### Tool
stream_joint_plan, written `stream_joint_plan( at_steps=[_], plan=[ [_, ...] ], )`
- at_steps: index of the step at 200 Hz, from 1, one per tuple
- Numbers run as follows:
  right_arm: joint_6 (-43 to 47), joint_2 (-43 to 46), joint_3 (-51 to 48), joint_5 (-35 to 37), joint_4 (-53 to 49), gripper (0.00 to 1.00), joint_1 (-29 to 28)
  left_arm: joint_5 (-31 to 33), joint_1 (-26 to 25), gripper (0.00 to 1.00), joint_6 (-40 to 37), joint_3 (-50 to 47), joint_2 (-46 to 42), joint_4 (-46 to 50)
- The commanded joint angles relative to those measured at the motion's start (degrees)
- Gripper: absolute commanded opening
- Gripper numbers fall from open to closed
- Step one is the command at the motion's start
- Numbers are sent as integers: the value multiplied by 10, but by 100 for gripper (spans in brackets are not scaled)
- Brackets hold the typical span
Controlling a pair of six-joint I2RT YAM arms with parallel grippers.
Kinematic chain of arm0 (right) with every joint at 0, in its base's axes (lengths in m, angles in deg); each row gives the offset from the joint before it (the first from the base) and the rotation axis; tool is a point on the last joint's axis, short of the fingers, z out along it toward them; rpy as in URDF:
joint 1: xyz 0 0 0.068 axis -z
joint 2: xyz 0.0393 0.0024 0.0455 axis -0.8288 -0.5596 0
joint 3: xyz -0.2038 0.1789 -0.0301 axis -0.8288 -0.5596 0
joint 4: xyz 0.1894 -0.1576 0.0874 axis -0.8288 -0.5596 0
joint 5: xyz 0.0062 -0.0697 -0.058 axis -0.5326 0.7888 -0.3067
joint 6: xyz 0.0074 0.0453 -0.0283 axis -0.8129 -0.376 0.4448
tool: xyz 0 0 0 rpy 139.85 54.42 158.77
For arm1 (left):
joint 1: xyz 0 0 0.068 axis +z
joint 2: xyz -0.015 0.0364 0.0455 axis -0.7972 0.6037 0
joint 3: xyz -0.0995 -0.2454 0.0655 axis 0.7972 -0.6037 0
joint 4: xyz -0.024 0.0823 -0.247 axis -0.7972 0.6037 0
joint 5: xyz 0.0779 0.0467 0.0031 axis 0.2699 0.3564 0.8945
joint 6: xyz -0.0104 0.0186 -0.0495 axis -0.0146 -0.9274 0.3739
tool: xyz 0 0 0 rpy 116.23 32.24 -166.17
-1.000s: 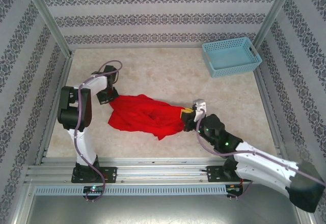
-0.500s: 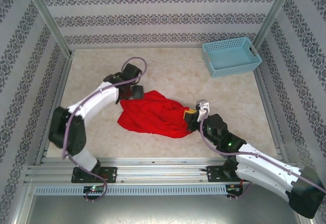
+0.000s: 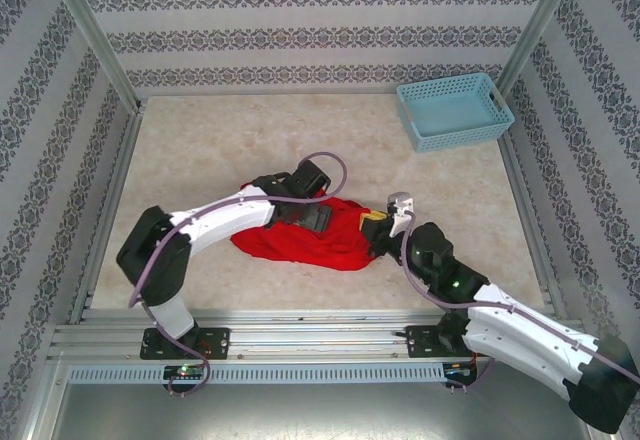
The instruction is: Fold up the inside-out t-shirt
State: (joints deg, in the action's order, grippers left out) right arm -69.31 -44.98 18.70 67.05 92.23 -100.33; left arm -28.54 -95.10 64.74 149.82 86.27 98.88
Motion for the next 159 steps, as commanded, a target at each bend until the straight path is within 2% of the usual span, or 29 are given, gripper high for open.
stream_joint_plan(
  at_steps=[1, 31, 50, 61, 77, 96, 109, 134, 159],
  plan=[
    [3, 23, 17, 5, -17, 0, 4, 35, 47, 59, 30, 30, 29, 5],
    [6, 43, 17, 49, -85, 0, 4, 43, 118, 21, 57, 3, 11, -3],
    [-9, 47, 14, 86, -122, 0, 7, 15, 150, 6, 57, -33, -29, -32],
    [-23, 43, -9, 104, -139, 0, 9, 3, 163, 0, 55, -48, -50, -40],
    [-44, 31, -21, 115, -158, 0, 21, -21, 167, 0, 53, -67, -76, -55],
    [-41, 10, -14, 116, -179, 0, 35, -80, 166, 0, 57, -84, -93, -70],
    [-20, -2, 7, 122, -201, 15, 40, -123, 165, 0, 62, -95, -105, -81],
    [48, -43, 90, 116, -225, 54, 42, -162, 154, 0, 63, -100, -129, -92],
    [104, -112, 163, 67, -232, 69, 20, -177, 152, 0, 68, -99, -141, -94]
  ],
)
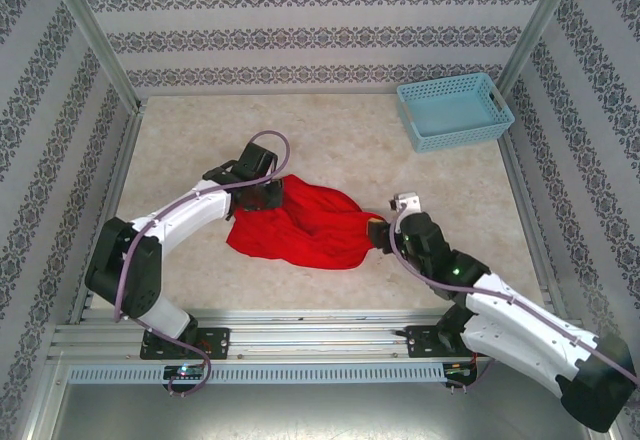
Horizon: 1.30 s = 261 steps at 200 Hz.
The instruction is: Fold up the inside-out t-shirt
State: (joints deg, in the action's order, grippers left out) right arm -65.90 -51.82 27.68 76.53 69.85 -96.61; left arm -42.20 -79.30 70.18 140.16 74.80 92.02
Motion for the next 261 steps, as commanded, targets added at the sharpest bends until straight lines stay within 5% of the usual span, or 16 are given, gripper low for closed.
stream_joint_plan(
  at_steps=[1, 64, 105, 130, 156, 182, 199, 261],
  plan=[
    [72, -46, 77, -28, -9, 69, -20, -40, -6, 0, 14, -3, -26, -25],
    [103, -315, 233, -147, -17, 73, -70, -44, -6, 0, 10, 5, -26, -15],
    [109, -414, 266, -67, -5, 77, -63, -50, -6, 0, 2, 19, -32, 2],
    [125, -465, 302, -80, -34, 77, -58, -57, -6, 0, 13, 22, -34, 4],
    [128, -489, 305, -76, -24, 64, -59, -58, -6, 0, 16, 37, -38, 18],
    [149, -471, 297, -89, -24, 17, -68, -40, 4, 0, 21, 48, -36, 39],
    [174, -425, 268, -85, -10, 0, -90, -30, 21, 0, 27, 53, -29, 48],
    [139, -118, 81, -117, 114, 0, -104, 14, 150, 0, 35, 78, 57, 92]
  ],
)
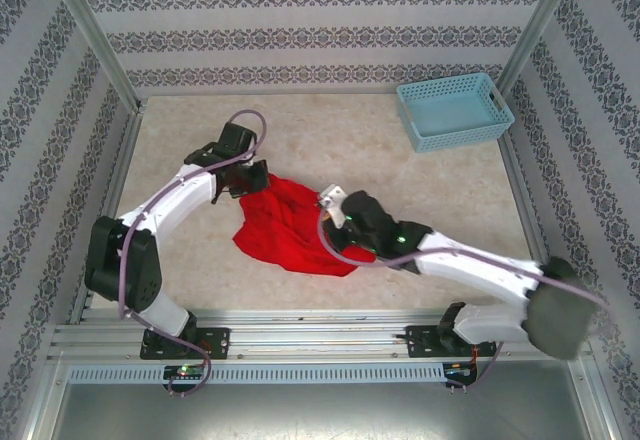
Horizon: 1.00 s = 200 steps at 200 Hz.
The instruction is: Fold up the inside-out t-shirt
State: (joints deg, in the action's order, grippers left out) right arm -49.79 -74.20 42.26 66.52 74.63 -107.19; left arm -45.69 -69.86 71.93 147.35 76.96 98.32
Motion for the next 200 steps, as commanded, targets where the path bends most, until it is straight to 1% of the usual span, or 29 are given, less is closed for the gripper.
stream_joint_plan(
  at_steps=[1, 10, 28, 59, 78, 95, 100, 105, 108, 109, 110, 114, 118, 123, 132, 139, 154, 175, 200],
  plan=[
    [-24, 110, -69, -17, 67, 0, 1, 50, 58, 0, 18, 6, 37, 28],
    [-42, 146, -98, -20, 83, 0, 3, 51, 68, 0, 21, 0, 45, 25],
    [-64, 185, -141, -22, 89, 0, 6, 58, 80, 0, 22, -9, 58, 19],
    [-101, 201, -196, 43, 65, 0, 16, 59, 83, 0, 23, -28, 65, 11],
    [-136, 192, -203, 90, 29, 0, 32, 33, 83, 0, 20, -46, 60, -2],
    [-145, 174, -198, 66, 19, 0, 62, -12, 74, 0, 6, -54, 60, -17],
    [-142, 167, -192, 53, 19, 9, 67, -23, 65, 0, -1, -50, 63, -14],
    [-137, 160, -185, 44, 20, 20, 68, -28, 54, 0, -3, -43, 65, -5],
    [-134, 156, -180, 39, 21, 31, 68, -29, 45, 0, -3, -39, 66, 1],
    [-133, 153, -175, 37, 20, 38, 68, -28, 42, 0, -3, -39, 66, 3],
    [-133, 153, -175, 37, 20, 38, 68, -29, 39, 0, -4, -38, 66, 4],
    [-130, 147, -164, 33, 17, 50, 67, -29, 26, 0, -3, -35, 64, 6],
    [-129, 143, -151, 34, 8, 60, 67, -30, 13, 0, -3, -35, 61, 5],
    [-127, 136, -136, 35, 1, 68, 67, -33, -2, 0, -2, -36, 56, 1],
    [-117, 126, -109, 22, -2, 74, 66, -34, -23, 0, 7, -39, 47, -3],
    [-108, 116, -88, 14, -6, 75, 63, -36, -30, 0, 14, -42, 42, -4],
    [-89, 85, -45, 16, -18, 75, 54, -40, -33, 0, 20, -49, 33, -11],
    [-63, 9, 8, 32, -30, 75, 37, -37, -33, 0, 15, -47, 31, -3],
    [-54, -85, 73, 11, -60, 74, 29, -44, -33, 0, 19, -67, 9, -18]
  ],
)
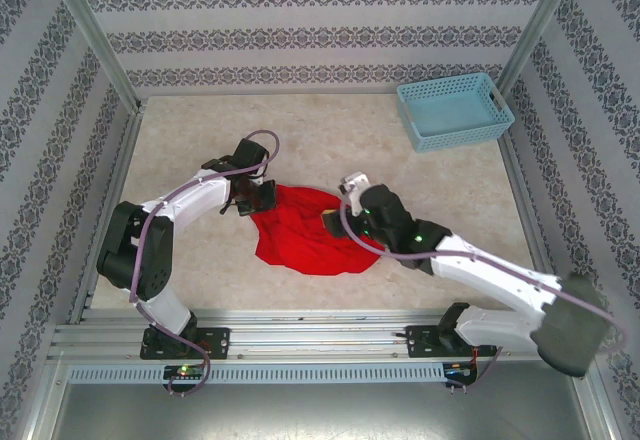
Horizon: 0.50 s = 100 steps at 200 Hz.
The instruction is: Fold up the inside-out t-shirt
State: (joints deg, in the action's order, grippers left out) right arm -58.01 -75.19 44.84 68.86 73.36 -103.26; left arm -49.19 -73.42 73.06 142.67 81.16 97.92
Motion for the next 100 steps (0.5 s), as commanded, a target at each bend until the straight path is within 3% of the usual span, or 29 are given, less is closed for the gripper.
stream_joint_plan(
  at_steps=[1, 48, 67, 92, 100],
  plan=[
    [29, -79, 49, -13, -49, 74, -10, -9, 3, 0, 8, -21, -33, -15],
    [21, -204, 106, 17, -88, 67, -20, -2, 3, 0, -3, -25, -49, -5],
    [30, -220, 116, 17, -100, 50, -28, -5, 3, 0, 2, -30, -51, -12],
    [40, -198, 111, 48, -111, 7, -37, 9, 9, 0, -1, -14, -38, 4],
    [45, -178, 104, 62, -108, 0, -40, 15, 15, 0, -1, -9, -33, 8]
  ],
)
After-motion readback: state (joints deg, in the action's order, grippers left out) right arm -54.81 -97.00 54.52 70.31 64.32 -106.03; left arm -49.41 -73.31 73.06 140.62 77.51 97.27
